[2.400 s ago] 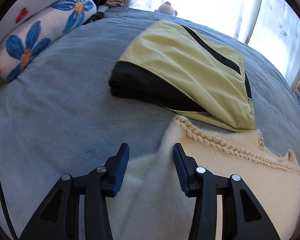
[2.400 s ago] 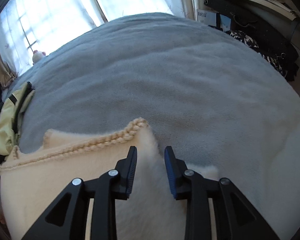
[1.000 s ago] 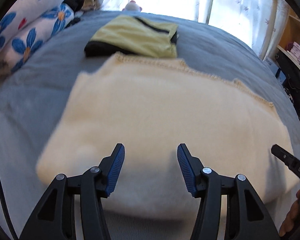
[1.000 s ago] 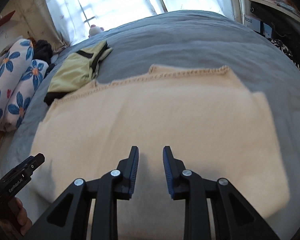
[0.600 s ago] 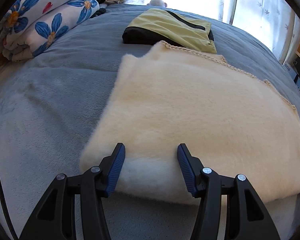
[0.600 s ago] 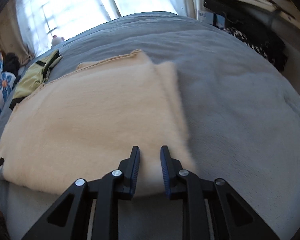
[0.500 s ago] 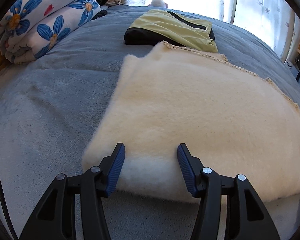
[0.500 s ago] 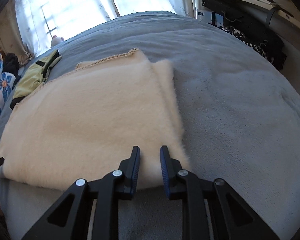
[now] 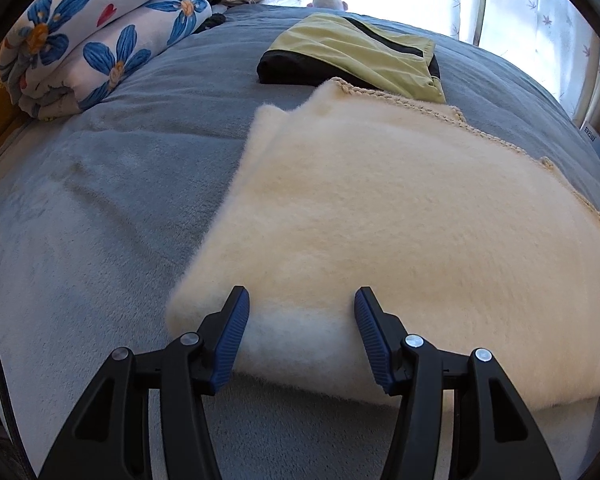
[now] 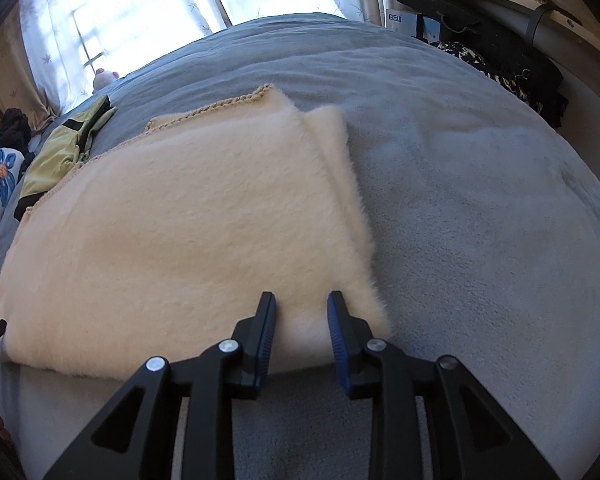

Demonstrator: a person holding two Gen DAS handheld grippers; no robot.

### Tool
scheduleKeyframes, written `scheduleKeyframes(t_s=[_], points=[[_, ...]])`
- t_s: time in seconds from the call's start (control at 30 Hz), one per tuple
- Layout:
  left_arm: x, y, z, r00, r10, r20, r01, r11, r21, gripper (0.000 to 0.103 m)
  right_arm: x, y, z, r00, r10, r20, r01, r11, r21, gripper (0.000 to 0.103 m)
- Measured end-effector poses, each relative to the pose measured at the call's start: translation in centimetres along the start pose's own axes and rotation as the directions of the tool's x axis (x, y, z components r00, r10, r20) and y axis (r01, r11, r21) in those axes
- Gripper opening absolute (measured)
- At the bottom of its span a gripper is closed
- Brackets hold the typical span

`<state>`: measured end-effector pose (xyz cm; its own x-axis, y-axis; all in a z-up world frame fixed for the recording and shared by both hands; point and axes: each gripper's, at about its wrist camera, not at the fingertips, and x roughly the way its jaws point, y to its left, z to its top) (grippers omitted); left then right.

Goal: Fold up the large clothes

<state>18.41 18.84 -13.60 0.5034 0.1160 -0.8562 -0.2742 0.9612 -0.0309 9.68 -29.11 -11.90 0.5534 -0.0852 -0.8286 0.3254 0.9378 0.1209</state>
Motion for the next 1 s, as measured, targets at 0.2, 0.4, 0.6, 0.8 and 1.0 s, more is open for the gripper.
scheduleKeyframes(t_s=[0.2,0.4,0.6,0.8,1.0], points=[[-1.6,-0.3,-0.1,0.999,-0.03,-0.04,0.029,0.999,-0.026,0.054,-0.7,0.2,0.5,0.998,0.022,-0.05,-0.02,0.998,0.053,0.035],[-4.8,-0.2,-0.5,0.997,-0.073,-0.037,0.072,0.997,-0.02,0.058,-3.2,1.4,0.2,0.995,0.058,-0.085,-0.056,0.998,0.033,0.035],[-9.0,0.2,-1.4,0.989,-0.145,-0.016,0.145,0.989,0.011,0.065,-7.0,4.3,-1.1,0.998,0.06,-0.034,-0.063,0.996,-0.069,0.035],[-11.6,1.3,-2.9,0.975,-0.223,-0.019,0.223,0.975,0.0,0.073,-10.5,7.5,-2.4,0.993,0.115,0.033,-0.108,0.981,-0.162,0.035],[-11.9,2.0,-4.1,0.954,-0.296,-0.045,0.294,0.955,-0.029,0.074,-12.5,10.4,-3.4,0.982,0.157,0.109,-0.129,0.965,-0.226,0.035]])
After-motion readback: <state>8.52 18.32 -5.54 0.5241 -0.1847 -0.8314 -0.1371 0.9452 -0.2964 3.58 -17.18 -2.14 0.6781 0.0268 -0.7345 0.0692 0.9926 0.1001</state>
